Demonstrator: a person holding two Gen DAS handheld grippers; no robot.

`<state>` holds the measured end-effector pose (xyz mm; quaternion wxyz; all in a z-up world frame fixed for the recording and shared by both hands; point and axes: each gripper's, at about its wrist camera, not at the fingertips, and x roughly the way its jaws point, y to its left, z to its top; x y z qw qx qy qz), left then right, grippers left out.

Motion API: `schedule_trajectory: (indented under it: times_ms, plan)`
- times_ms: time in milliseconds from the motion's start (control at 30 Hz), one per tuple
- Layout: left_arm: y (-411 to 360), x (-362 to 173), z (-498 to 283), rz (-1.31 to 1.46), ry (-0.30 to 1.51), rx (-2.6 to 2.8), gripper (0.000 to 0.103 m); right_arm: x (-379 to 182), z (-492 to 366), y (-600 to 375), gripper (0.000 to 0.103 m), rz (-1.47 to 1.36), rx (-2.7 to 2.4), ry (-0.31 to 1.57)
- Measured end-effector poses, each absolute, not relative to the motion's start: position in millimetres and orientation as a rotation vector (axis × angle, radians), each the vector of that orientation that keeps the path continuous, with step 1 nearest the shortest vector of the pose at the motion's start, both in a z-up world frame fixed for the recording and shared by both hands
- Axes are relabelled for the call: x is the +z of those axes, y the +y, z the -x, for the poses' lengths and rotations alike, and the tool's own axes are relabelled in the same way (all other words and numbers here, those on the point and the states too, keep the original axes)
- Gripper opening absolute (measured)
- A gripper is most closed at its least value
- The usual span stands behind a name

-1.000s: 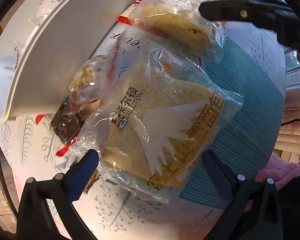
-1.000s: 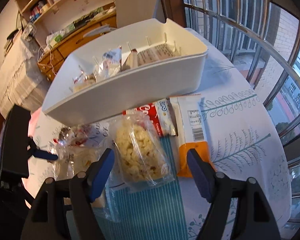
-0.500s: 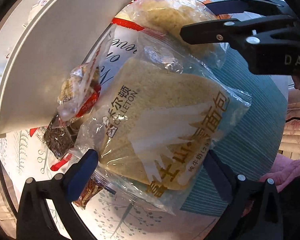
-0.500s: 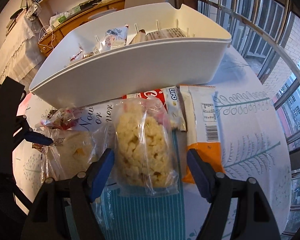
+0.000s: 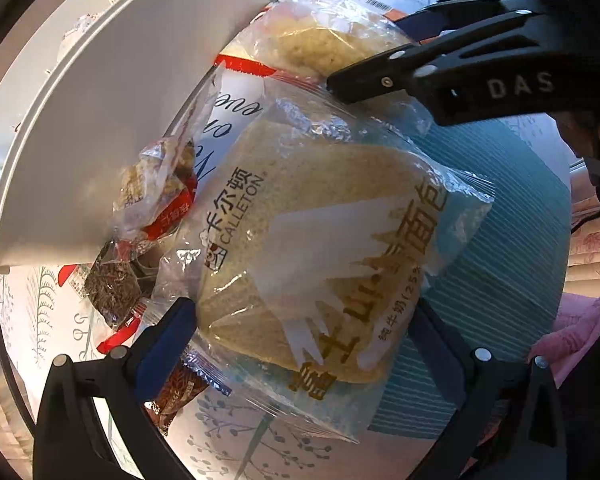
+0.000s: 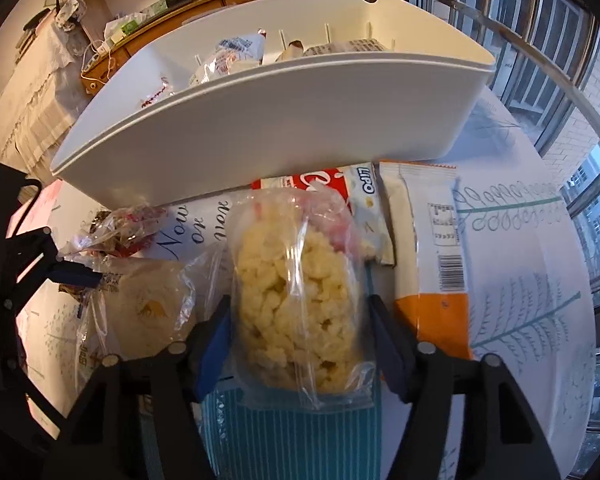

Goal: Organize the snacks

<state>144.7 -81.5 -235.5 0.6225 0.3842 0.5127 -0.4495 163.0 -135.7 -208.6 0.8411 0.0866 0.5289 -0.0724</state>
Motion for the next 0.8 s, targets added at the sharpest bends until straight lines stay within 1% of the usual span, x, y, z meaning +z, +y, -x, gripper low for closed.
schedule_trajectory:
  times_ms: [67,367,800]
  plan:
    - [-73.2,-237.2,-146.6,-0.873,1.168,-1.039,0.101,-208.6,-163.4,-134.6,0.059,-0.185,-0.151,1.122]
    - [-51.1,-235.9,-140.2,-0.839,1.144,-1.060,0.096,-208.0,-157.4,-139.0,0.058,-0.269,-0.178,1.146]
    - [-20.5,-229.2,-157.5,-0.678,1.224,-1.072,0.094,-194.9,-115.7,-149.9,0.058,-0.433,-0.251,1.135]
